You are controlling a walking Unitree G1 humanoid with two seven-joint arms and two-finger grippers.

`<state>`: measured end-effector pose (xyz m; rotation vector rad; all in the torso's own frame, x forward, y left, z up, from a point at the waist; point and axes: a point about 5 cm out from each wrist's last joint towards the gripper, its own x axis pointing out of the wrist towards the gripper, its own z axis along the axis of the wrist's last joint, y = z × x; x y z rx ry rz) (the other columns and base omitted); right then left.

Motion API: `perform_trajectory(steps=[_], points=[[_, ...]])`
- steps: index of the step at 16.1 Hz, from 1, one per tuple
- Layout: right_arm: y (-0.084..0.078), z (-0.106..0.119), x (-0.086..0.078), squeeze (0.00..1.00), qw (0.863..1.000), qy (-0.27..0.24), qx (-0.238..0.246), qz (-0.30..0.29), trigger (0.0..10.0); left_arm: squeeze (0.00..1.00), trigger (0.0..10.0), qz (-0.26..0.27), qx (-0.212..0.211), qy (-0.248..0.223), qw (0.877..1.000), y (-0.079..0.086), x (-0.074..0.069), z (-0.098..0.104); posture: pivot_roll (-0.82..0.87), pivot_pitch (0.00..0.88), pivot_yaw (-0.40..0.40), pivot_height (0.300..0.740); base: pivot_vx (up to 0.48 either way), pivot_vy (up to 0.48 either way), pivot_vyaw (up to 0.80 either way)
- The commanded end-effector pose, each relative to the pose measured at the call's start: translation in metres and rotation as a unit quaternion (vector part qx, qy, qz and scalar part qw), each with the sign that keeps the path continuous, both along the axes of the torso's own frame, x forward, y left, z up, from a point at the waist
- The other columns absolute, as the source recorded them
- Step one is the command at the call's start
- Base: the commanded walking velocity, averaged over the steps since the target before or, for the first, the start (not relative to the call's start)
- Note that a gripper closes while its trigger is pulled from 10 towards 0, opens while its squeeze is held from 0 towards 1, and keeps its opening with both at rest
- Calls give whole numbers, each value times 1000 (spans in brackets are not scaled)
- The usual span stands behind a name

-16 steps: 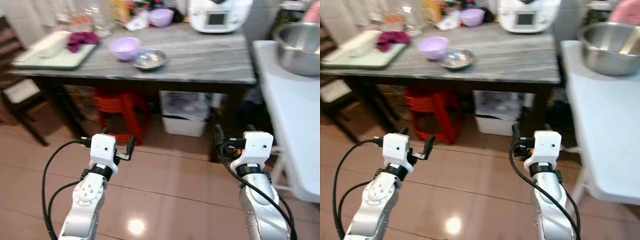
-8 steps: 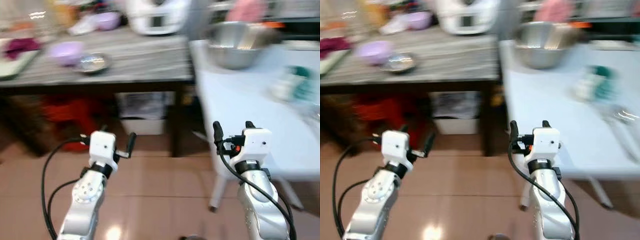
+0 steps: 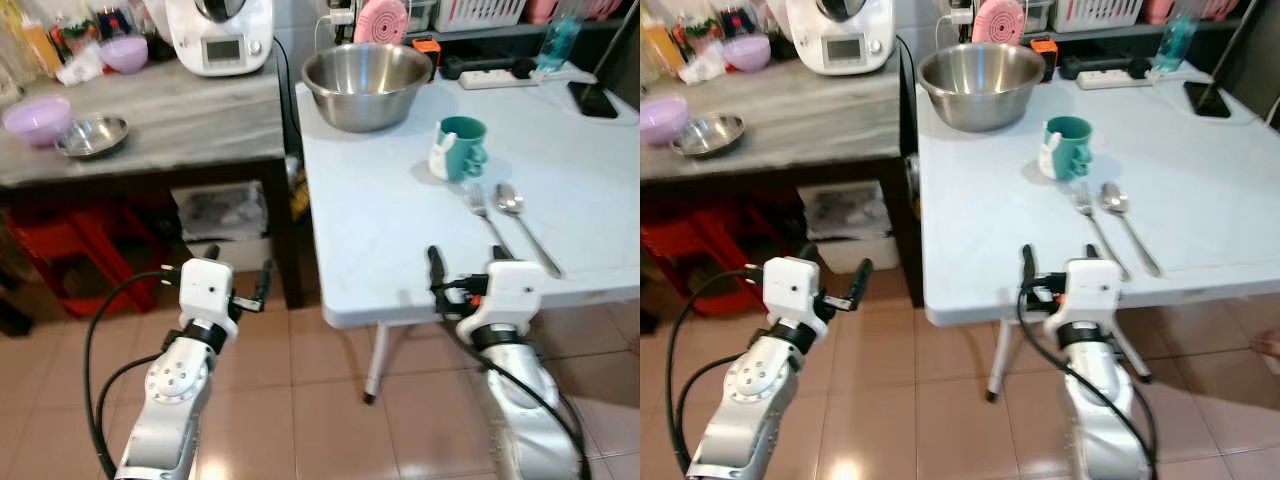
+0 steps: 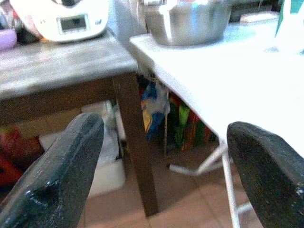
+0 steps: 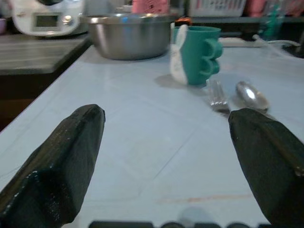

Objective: Setting the table

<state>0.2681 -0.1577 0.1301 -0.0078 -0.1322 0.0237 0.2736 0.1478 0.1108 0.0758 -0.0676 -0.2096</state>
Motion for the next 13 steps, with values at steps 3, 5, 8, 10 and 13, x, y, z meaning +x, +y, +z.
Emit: perform_trajectory(steps=[3,5,8,10,13], points=[[5,2,1,0,1000,-3,-1,10,10000,0,10000,6,5,3,1000,4,1,0,-140,105,93,740,0,-314,0],[6,2,2,0,1000,-3,-1,10,10000,0,10000,6,6,7,1000,4,1,-1,-139,106,96,740,0,-306,0],[8,1,1,0,1000,-3,2,11,10000,0,10000,7,9,9,1000,4,2,-2,-137,108,100,740,0,-303,0],[9,0,1,0,1000,-2,2,11,10000,0,10000,7,10,12,1000,4,1,-3,-137,108,102,740,0,-298,0],[9,0,1,0,1000,-2,3,10,10000,0,10000,3,12,16,1000,3,1,-4,-137,113,107,740,0,-193,0]])
